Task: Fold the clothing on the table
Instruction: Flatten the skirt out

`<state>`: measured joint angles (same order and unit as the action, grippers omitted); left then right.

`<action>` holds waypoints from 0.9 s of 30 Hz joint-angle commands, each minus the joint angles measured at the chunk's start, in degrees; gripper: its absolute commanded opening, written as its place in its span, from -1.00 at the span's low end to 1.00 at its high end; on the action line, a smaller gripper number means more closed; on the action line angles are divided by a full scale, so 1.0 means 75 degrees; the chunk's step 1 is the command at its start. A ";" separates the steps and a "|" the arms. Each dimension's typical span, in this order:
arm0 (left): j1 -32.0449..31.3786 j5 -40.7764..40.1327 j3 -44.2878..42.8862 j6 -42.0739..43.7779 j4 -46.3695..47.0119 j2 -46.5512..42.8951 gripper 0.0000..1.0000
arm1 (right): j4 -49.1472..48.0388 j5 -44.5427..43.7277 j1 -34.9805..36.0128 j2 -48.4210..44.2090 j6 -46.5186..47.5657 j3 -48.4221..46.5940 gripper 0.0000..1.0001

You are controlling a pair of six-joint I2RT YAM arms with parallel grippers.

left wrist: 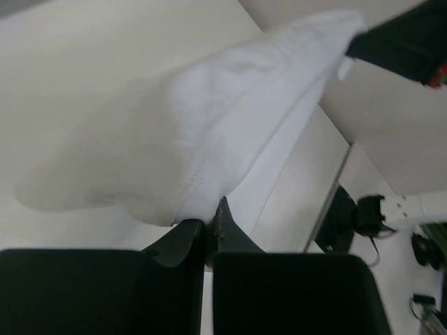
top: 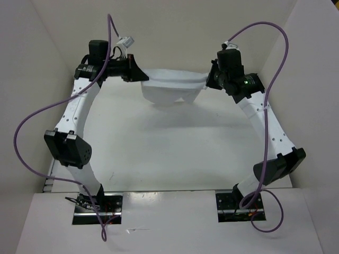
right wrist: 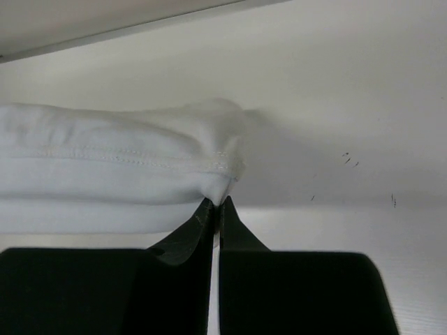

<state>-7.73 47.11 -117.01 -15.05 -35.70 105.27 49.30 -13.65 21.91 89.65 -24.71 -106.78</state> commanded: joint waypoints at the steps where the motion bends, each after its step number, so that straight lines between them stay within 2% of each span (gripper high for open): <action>1: -0.0048 0.1519 0.1265 0.0553 0.0037 -0.1120 -1.00 | -0.0374 0.0621 0.0055 -0.0934 0.0703 0.0476 -1.00; 3: 0.0022 0.1978 0.2213 0.0623 0.0284 -0.1975 -1.00 | -0.0537 0.1290 0.0137 -0.1357 0.0705 0.1178 -1.00; 7: 0.0350 0.3276 0.2745 0.0508 0.0504 -0.3299 -1.00 | -0.0608 0.2837 0.0137 -0.2667 0.0857 0.1850 -1.00; 8: 0.0455 0.3281 0.2746 0.0298 0.0576 -0.3395 -1.00 | -0.0713 0.3280 0.0137 -0.2846 0.0857 0.1944 -1.00; 10: 0.0537 0.3037 0.2665 0.0214 0.0716 -0.3396 -1.00 | -0.0796 0.3355 0.0137 -0.2941 0.0857 0.1852 -0.99; 13: 0.0678 0.2439 0.2664 -0.0418 0.1346 -0.2802 -1.00 | -0.0796 0.3273 -0.0401 -0.2416 0.0776 0.1372 -0.99; 15: 0.0749 0.2122 0.2665 -0.0827 0.1584 -0.2309 -1.00 | -0.0796 0.3145 -0.0693 -0.1631 0.0682 0.0998 -0.99; 17: 0.0819 0.1748 0.2280 -0.0829 0.1422 -0.1302 -1.00 | -0.1029 0.3074 -0.0788 -0.0779 0.0681 0.0600 -0.99; 18: 0.0819 0.1746 0.1720 -0.0829 0.1235 -0.0579 -1.00 | -0.1111 0.2958 -0.0858 -0.0483 0.0681 0.0377 -0.99; 21: 0.0819 0.1746 0.0687 -0.0934 0.1023 0.0607 -1.00 | -0.1112 0.2666 -0.0929 0.0546 0.0775 -0.0747 -0.99; 22: 0.0819 0.1746 -0.0082 -0.1016 0.0941 0.0821 -1.00 | -0.1112 0.2664 -0.0929 0.0760 0.0856 -0.1075 -0.99; 25: 0.0819 0.1828 -0.1141 -0.1087 0.0754 0.1279 -1.00 | -0.0716 0.2664 -0.1000 0.1382 0.1032 -0.2678 -0.99; 27: 0.0819 0.1898 -0.1706 -0.1087 0.0637 0.1280 -0.99 | -0.0562 0.2664 -0.1000 0.1453 0.1114 -0.3011 -0.99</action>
<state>-1.80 58.89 -120.95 -22.76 -31.97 120.07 45.58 7.70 15.16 104.33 -18.70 -120.70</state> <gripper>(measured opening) 0.027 0.020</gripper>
